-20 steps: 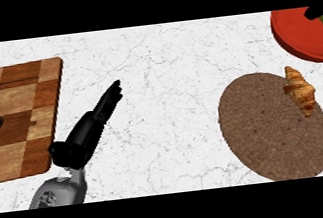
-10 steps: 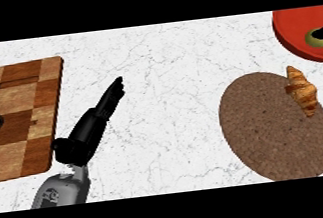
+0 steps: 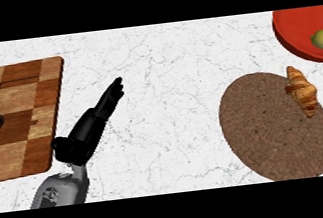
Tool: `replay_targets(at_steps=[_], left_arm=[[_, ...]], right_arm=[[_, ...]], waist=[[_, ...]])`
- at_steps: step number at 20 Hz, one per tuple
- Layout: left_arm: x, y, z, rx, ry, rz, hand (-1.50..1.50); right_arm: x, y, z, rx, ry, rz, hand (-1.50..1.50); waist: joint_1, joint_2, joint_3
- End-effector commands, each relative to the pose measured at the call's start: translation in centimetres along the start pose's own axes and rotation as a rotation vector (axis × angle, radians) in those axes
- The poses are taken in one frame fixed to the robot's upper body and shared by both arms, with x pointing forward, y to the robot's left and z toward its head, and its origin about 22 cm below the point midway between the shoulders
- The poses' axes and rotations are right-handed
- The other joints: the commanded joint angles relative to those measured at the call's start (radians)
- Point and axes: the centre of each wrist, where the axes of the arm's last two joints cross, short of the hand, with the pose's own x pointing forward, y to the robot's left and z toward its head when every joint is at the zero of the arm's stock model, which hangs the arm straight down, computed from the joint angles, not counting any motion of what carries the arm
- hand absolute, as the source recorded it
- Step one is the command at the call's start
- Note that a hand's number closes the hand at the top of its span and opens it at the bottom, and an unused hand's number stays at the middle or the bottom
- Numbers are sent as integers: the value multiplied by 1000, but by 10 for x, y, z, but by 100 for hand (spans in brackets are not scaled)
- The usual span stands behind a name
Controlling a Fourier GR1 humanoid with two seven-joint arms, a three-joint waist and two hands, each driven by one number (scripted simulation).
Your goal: Pick the lemon from the placemat and place it in the bowl
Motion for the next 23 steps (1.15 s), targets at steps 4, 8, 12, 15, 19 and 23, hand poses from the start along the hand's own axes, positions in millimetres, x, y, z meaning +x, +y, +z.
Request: replay_targets(at_steps=[4, 8, 12, 15, 19, 23], left_arm=[[-9, 1, 0, 11, 11, 6, 0], [-3, -3, 4, 44, 13, 17, 0], [-1, -8, 2, 39, 42, 5, 0], [-21, 11, 24, 64, 49, 1, 0], [-7, 9, 25, 76, 49, 8, 0], [6, 24, 17, 74, 52, 4, 0]], right_arm=[[-8, -31, -20, -121, 93, -232, -150], [-52, -45, -32, -186, 170, -267, -150], [-93, -45, -30, -247, 164, -306, -150], [-125, -68, -37, -246, 143, -378, -150], [-182, -75, -27, -223, 151, -373, -150], [-217, -96, -24, -180, 108, -414, -150]], waist=[[-28, -12, -2], [-34, -16, -2], [-62, -28, -3], [-76, -35, -5], [-71, -34, -5], [-76, -34, -5]])
